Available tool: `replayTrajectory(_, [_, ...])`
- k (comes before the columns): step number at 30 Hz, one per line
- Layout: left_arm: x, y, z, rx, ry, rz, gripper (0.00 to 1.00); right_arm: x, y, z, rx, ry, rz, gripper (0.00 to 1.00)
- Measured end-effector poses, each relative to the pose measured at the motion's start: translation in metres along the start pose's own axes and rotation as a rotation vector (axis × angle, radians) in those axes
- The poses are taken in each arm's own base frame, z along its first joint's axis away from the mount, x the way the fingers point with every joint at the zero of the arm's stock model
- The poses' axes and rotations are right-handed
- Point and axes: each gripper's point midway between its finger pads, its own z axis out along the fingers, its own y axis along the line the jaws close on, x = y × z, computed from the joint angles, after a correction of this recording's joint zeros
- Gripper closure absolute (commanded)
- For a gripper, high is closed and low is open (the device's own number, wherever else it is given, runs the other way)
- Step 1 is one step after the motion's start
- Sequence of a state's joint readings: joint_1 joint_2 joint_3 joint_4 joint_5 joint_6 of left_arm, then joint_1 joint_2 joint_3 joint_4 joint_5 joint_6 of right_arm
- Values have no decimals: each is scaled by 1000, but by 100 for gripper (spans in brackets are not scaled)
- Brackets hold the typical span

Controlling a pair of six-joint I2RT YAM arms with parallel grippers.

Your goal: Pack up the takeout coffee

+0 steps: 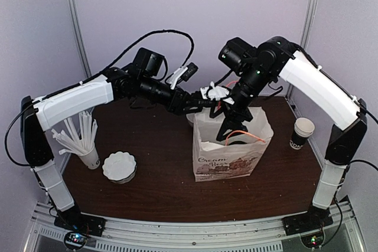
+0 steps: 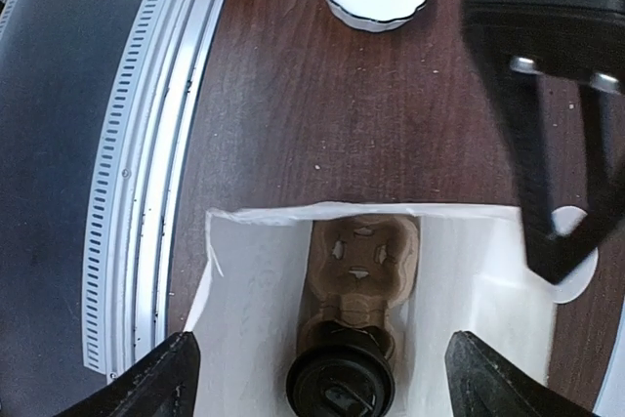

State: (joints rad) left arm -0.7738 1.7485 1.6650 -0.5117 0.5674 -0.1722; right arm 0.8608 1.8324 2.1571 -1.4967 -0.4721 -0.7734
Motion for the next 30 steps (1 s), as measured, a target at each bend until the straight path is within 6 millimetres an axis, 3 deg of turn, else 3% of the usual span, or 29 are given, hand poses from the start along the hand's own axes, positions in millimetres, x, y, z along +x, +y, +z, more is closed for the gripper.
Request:
replayTrajectory(7, [-26, 7, 16, 17, -70, 17, 31, 6, -32, -51, 82, -125, 43, 9])
replayTrajectory(13, [-48, 14, 45, 62, -128, 18, 31, 3, -36, -67, 99, -180, 47, 9])
replayTrajectory(17, [-63, 7, 62, 96, -155, 39, 36, -1, -39, -83, 129, -220, 43, 9])
replayTrajectory(19, [-67, 3, 68, 105, -161, 47, 41, 3, -44, -98, 159, -245, 59, 9])
replayTrajectory(24, [-79, -4, 74, 120, -194, 76, 71, 28, -58, -147, 247, -337, 152, 9])
replayTrajectory(27, [-86, -7, 74, 136, -216, 88, 97, 51, -63, -181, 307, -403, 235, 9])
replayTrajectory(30, [-92, -13, 72, 165, -234, 95, 100, 73, -62, -202, 357, -443, 316, 10])
